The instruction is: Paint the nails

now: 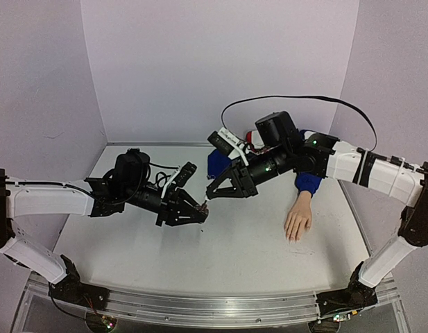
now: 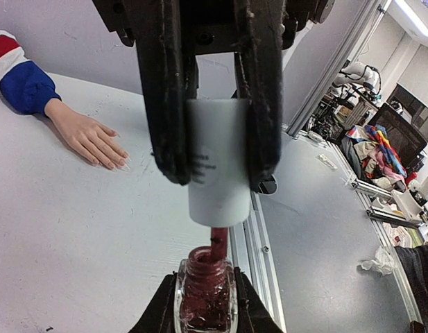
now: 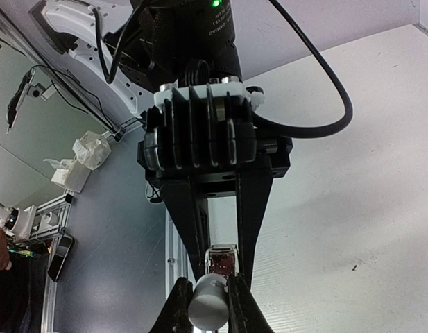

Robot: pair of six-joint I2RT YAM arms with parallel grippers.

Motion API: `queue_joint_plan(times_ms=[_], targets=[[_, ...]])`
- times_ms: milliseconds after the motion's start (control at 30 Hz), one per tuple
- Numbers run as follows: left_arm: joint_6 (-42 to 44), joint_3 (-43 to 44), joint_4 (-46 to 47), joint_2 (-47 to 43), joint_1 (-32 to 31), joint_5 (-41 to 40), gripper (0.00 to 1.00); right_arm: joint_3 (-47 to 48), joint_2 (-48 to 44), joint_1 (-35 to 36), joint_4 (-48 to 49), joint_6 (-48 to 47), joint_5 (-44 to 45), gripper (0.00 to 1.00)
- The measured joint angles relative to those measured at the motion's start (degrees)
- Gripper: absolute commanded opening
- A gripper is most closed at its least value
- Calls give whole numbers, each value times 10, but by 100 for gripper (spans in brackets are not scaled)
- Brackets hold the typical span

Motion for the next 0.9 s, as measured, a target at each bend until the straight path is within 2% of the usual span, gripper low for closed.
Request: queue_joint_plan(times_ms=[600, 800, 900], targets=[[2, 0, 0, 0, 0, -26, 0, -15, -45, 0, 42, 37, 26, 0], [3, -5, 0, -8, 1, -68, 0, -55, -91, -12, 56, 68, 106, 0], [5, -13, -1, -24, 1, -101, 0, -98, -134, -43, 49, 94, 175, 0]])
